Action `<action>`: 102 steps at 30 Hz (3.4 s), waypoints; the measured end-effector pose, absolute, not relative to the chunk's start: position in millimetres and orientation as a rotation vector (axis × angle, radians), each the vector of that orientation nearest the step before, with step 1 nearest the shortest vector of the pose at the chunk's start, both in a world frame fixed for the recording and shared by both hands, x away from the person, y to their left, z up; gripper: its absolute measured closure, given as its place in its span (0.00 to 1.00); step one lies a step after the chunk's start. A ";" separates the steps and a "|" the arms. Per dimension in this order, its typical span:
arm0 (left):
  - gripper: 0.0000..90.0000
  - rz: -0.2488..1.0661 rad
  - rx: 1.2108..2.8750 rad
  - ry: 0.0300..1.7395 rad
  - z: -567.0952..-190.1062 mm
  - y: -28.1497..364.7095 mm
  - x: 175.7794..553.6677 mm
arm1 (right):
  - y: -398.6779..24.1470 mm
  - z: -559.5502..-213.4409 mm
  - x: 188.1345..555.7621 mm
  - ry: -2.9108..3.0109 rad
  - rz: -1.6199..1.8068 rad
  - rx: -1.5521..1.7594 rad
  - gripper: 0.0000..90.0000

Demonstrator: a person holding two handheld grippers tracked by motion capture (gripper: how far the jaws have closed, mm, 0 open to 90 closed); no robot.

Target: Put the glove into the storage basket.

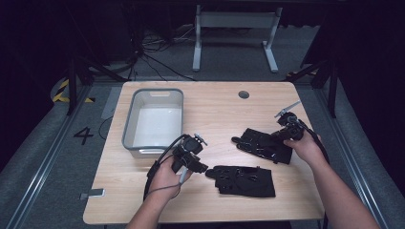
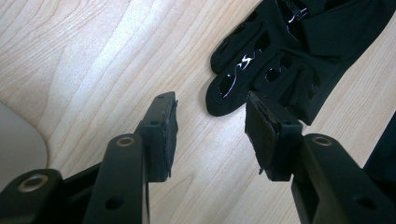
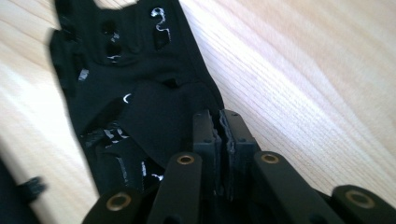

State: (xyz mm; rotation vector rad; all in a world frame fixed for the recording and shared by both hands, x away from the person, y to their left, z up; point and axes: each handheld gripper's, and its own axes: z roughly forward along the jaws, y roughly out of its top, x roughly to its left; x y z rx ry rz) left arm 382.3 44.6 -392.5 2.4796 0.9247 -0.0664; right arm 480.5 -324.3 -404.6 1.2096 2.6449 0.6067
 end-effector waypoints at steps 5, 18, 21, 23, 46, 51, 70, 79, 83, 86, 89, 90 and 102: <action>0.60 -0.064 2.485 0.918 -392.7 42.4 381.3 | -319.1 -380.2 461.7 2.612 0.675 1.128 0.95; 0.60 -0.067 2.480 0.919 -392.2 44.0 381.9 | -298.0 -339.9 422.4 2.562 0.771 0.929 0.95; 0.60 -0.068 2.478 0.921 -392.0 44.1 381.7 | -289.1 -334.1 413.6 2.568 0.786 0.878 0.95; 0.60 -0.069 2.477 0.920 -391.8 44.2 381.6 | -282.5 -330.3 407.5 2.575 0.796 0.846 0.95; 0.60 -0.059 2.460 0.937 -388.9 50.8 383.1 | -248.3 -341.9 381.8 2.636 0.825 0.691 0.95; 0.60 -0.061 2.460 0.937 -389.0 50.4 382.9 | -246.3 -345.1 379.1 2.642 0.821 0.672 0.95; 0.61 -0.034 2.442 0.959 -386.3 53.1 382.5 | -235.1 -356.4 344.7 2.715 0.816 0.580 0.93; 0.61 -0.043 2.441 0.956 -386.2 52.3 382.2 | -229.2 -380.8 318.3 2.897 0.777 0.540 0.88; 0.61 -0.045 2.443 0.954 -386.5 51.5 381.9 | -228.1 -389.6 315.8 2.950 0.745 0.561 0.83; 0.61 -0.050 2.448 0.951 -387.0 51.1 382.2 | -229.9 -397.0 315.2 2.982 0.739 0.593 0.82; 0.61 -0.056 2.449 0.950 -387.5 50.9 382.3 | -232.3 -396.7 316.3 2.976 0.750 0.602 0.81; 0.61 -0.060 2.454 0.942 -387.8 50.1 382.1 | -235.4 -394.4 317.6 2.956 0.771 0.610 0.81; 0.61 -0.104 2.488 0.884 -389.9 38.3 376.1 | -270.9 -390.0 335.6 2.800 0.837 0.822 0.76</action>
